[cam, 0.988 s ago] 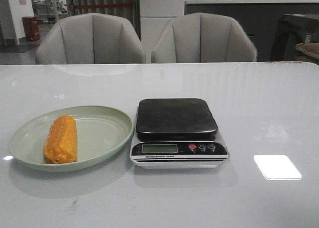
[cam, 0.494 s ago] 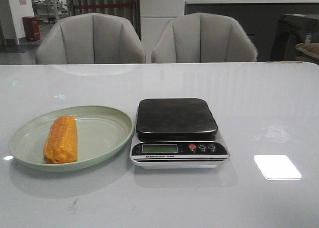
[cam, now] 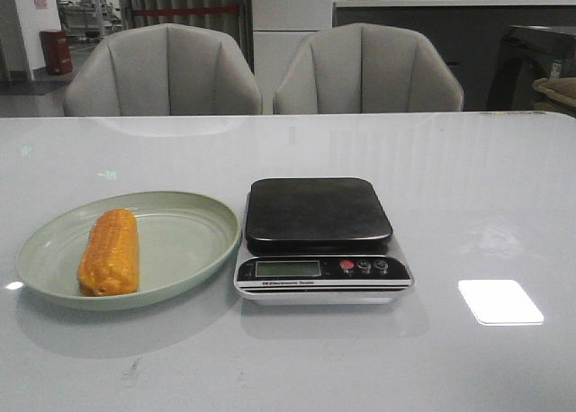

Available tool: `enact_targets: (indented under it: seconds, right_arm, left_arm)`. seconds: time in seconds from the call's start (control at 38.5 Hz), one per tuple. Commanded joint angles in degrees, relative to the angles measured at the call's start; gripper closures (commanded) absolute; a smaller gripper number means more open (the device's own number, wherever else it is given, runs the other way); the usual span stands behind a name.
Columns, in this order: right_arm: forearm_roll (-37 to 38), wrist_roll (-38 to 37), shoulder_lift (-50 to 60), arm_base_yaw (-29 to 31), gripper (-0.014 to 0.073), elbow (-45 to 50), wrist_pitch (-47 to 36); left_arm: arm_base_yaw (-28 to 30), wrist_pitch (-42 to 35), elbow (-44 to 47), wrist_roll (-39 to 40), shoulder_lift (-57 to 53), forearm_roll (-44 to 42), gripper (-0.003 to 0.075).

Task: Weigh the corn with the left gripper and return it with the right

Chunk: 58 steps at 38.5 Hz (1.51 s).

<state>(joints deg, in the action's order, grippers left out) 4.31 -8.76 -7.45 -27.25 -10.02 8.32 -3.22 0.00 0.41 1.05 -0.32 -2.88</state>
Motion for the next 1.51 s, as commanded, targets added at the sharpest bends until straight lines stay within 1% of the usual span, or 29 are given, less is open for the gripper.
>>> enact_targets:
  seconds: [0.0, 0.16, 0.26, 0.36, 0.44, 0.55, 0.62, 0.65, 1.48]
  right_arm:
    - [0.60, 0.79, -0.48, 3.65, 0.0370, -1.38, -5.02]
    - [-0.89, 0.79, -0.48, 14.02, 0.0370, -1.38, -5.51]
    - [-1.10, 0.79, -0.16, 19.42, 0.0370, -0.21, -6.40]
    - [-1.56, 0.90, 1.42, 23.00, 0.0370, 3.15, -9.70]
    - [-1.56, 1.22, 3.90, 24.51, 0.0370, 6.03, -11.15]
    - [-1.56, 2.42, 8.91, 25.26, 0.0370, 9.75, -11.16]
    - [-1.56, 2.50, 8.95, 25.39, 0.0370, 12.03, -13.13]
    - [-1.56, 2.50, 9.08, 25.39, 0.0370, 12.19, -12.59]
    - [-1.56, 2.50, 9.08, 25.39, 0.0370, 12.12, -11.90]
  left_arm:
    - [0.08, -4.33, 1.73, 0.71, -1.19, 0.54, 0.0598]
    - [0.08, -4.33, 1.73, 0.71, -1.19, 0.54, 0.0598]
    - [0.08, -4.33, 1.73, 0.71, -1.19, 0.54, 0.0598]
    - [0.08, -4.33, 1.73, 0.71, -1.19, 0.54, 0.0598]
    - [0.08, -4.33, 1.73, 0.71, -1.19, 0.54, 0.0598]
    - [0.08, -4.33, 1.73, 0.71, -1.19, 0.54, 0.0598]
    - [0.08, -4.33, 1.73, 0.71, -1.19, 0.54, 0.0598]
    - [0.08, -4.33, 1.73, 0.71, -1.19, 0.54, 0.0598]
    - [0.08, -4.33, 1.73, 0.71, -1.19, 0.54, 0.0598]
